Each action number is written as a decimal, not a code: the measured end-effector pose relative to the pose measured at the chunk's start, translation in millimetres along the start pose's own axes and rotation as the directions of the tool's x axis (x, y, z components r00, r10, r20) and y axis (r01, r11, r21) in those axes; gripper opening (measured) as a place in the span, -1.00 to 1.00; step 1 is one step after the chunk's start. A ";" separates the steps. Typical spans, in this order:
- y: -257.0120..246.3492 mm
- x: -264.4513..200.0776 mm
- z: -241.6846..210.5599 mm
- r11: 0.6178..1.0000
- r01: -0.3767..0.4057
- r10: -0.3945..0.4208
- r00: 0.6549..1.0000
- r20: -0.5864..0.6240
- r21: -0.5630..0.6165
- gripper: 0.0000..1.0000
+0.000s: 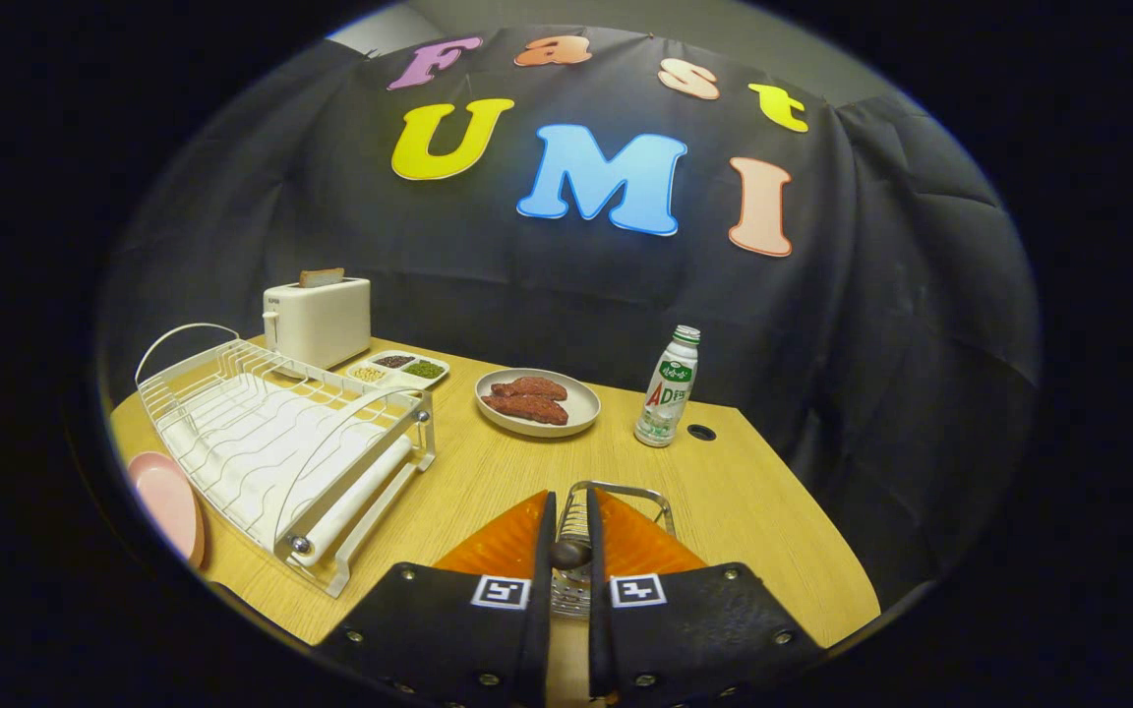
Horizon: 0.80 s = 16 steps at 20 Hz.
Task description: Take the plate from the dish rack, then take the spoon from the basket and place it into the plate.
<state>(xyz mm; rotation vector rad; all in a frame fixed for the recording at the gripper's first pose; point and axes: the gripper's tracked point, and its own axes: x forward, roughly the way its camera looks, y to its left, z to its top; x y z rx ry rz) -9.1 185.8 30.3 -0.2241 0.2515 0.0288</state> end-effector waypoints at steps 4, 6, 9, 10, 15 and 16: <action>-7.9 5.6 14.2 0.998 0.021 -0.021 1.000 0.009 0.052 -0.86; -9.4 7.8 23.9 0.998 0.035 -0.036 0.999 0.018 0.058 -0.86; -11.5 0.1 45.9 0.997 0.064 -0.066 0.997 0.044 0.036 -0.86; -11.6 -3.3 55.1 0.996 0.073 -0.075 0.996 0.055 0.042 -0.86; -8.5 -22.9 109.1 0.991 0.116 -0.123 0.986 0.109 0.062 -0.87; -6.5 -26.6 120.5 0.991 0.124 -0.130 0.984 0.118 0.057 -0.87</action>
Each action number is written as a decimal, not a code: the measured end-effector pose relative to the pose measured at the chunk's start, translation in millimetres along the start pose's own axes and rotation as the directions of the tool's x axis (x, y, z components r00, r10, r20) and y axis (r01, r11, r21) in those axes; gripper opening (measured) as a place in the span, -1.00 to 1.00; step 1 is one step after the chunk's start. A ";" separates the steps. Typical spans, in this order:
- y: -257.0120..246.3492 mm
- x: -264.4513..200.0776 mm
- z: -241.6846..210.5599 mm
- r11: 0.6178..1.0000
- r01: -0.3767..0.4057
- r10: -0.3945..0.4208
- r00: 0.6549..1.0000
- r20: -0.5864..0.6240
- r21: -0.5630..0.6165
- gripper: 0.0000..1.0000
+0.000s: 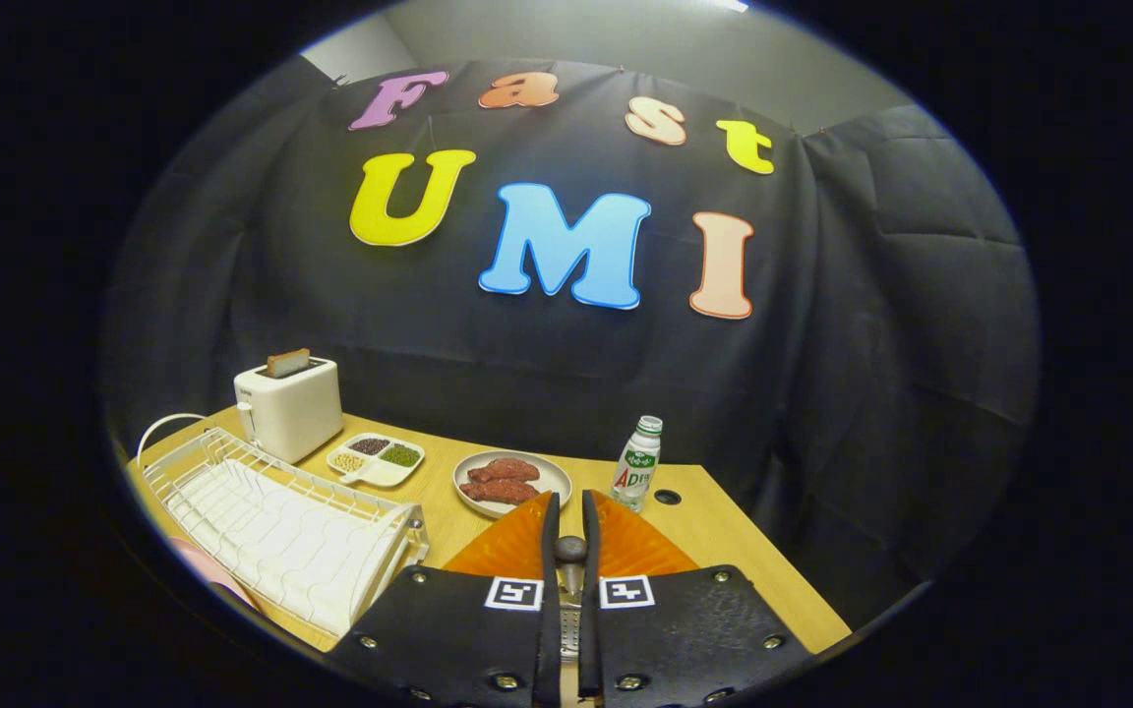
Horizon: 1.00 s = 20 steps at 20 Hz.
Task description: Take the plate from the dish rack, then take the spoon from the basket and place it into the plate.
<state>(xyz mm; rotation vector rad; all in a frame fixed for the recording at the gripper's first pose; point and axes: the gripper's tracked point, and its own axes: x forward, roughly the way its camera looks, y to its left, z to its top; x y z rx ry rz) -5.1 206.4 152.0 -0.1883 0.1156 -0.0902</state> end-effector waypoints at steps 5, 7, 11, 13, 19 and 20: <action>22.0 -19.7 56.7 0.999 0.007 -0.005 0.999 0.051 -0.043 -0.87; 48.6 -32.7 76.7 1.000 -0.013 0.015 0.997 0.073 -0.026 -0.87; 103.5 -64.1 101.3 0.996 -0.089 0.087 0.993 0.082 0.015 -0.87; 139.0 -82.8 104.8 0.989 -0.145 0.143 0.987 0.076 0.016 -0.87; 240.2 -143.0 76.0 0.951 -0.305 0.305 0.952 0.004 0.040 -0.87; 255.6 -151.7 65.8 0.944 -0.328 0.329 0.944 -0.018 0.043 -0.87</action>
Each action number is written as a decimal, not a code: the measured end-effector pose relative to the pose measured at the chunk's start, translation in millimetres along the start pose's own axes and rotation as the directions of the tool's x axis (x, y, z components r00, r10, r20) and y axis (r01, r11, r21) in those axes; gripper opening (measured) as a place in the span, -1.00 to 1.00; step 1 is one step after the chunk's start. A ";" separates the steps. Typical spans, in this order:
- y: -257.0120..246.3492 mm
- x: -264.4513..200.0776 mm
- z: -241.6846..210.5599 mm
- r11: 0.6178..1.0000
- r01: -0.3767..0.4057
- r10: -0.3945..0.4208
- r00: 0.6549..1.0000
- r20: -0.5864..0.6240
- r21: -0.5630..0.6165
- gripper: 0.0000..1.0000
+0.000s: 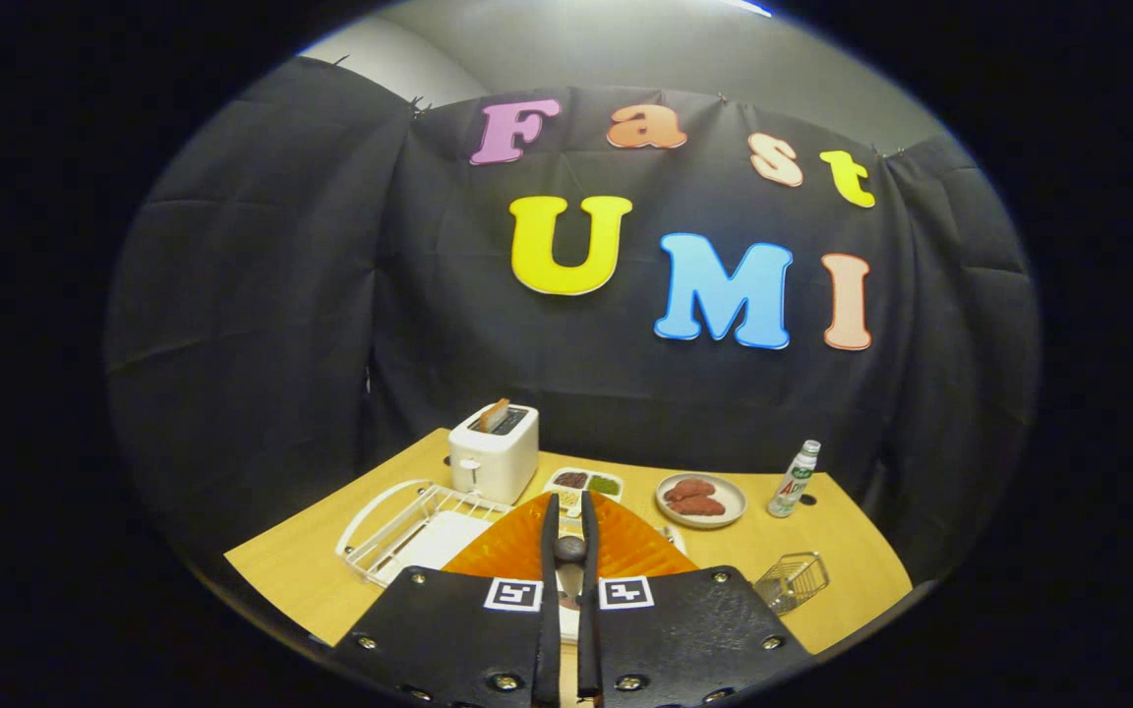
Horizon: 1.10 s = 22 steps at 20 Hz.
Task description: Take the plate from the dish rack, then take the spoon from the basket and place it into the plate.
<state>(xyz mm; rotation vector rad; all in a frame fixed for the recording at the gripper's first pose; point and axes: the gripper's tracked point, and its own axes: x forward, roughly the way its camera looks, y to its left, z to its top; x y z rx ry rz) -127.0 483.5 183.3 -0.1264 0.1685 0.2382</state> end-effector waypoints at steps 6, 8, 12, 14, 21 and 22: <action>75.8 -12.8 -67.3 0.992 -0.118 0.123 0.986 -0.112 0.050 -0.87; 92.4 -10.0 -85.6 0.988 -0.136 0.145 0.979 -0.145 0.074 -0.87; 119.1 1.5 -114.4 0.979 -0.179 0.195 0.960 -0.202 0.098 -0.86; 128.7 6.4 -122.3 0.973 -0.200 0.221 0.951 -0.218 0.112 -0.87; 138.0 10.6 -126.9 0.964 -0.255 0.267 0.940 -0.211 0.080 -0.74; 136.4 10.7 -125.1 0.965 -0.253 0.263 0.942 -0.208 0.075 -0.69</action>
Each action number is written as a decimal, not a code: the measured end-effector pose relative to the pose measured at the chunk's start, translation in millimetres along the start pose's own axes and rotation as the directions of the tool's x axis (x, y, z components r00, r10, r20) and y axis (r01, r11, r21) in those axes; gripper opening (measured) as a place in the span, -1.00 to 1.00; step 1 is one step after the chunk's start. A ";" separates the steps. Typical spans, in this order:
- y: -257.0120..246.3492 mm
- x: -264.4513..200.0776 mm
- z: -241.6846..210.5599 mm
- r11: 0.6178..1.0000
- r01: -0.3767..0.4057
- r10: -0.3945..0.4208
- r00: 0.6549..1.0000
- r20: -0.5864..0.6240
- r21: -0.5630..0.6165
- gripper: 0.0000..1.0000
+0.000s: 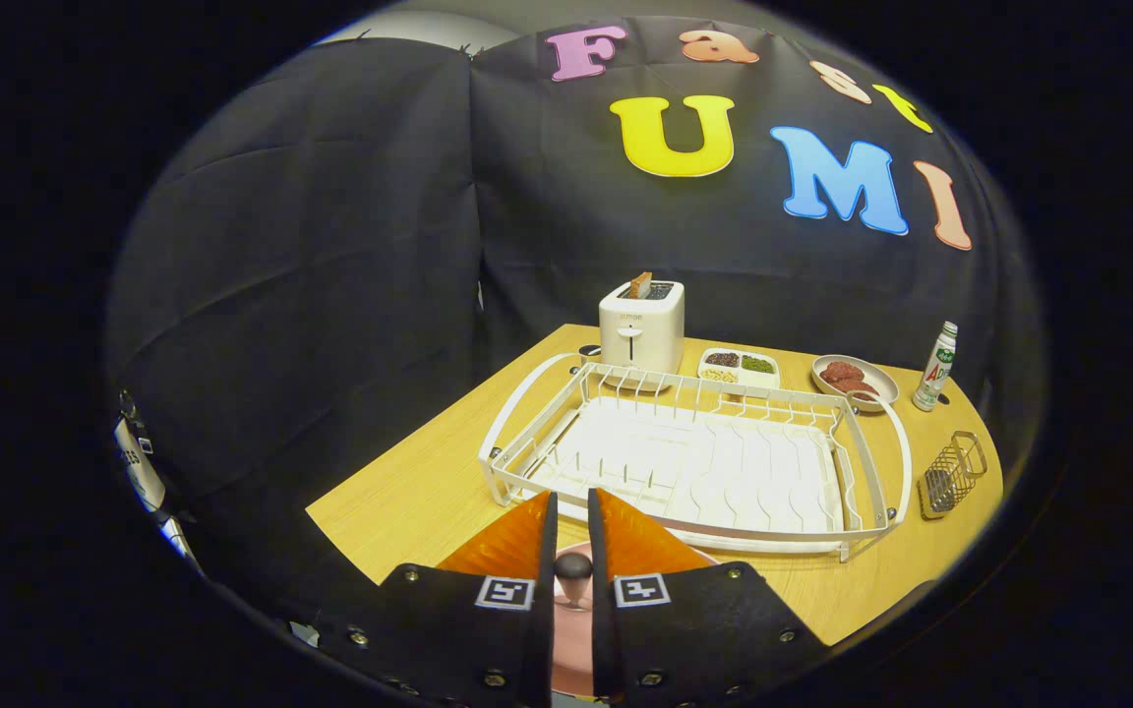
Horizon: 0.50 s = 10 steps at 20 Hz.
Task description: Take the plate from the dish rack, then take the spoon from the basket and place it into the plate.
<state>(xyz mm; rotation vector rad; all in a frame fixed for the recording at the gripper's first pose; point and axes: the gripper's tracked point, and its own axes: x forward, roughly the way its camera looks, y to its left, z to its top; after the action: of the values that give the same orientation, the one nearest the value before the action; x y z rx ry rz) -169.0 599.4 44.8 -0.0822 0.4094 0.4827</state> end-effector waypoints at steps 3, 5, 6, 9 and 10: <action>-5.8 -9.6 17.9 1.000 0.015 -0.015 0.999 0.046 0.002 -0.56; -12.0 -21.7 34.1 0.999 0.037 -0.037 0.996 0.084 0.010 -0.49; -15.3 -27.4 42.3 0.999 0.046 -0.047 0.994 0.099 0.016 -0.49; -32.0 -40.8 61.3 0.996 0.086 -0.088 0.988 0.123 0.020 -0.49; -42.7 -47.0 68.8 0.993 0.113 -0.115 0.985 0.132 0.022 -0.49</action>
<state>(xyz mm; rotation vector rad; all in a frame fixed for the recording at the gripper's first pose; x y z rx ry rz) -162.0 553.1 125.8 -0.0584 0.2762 0.3701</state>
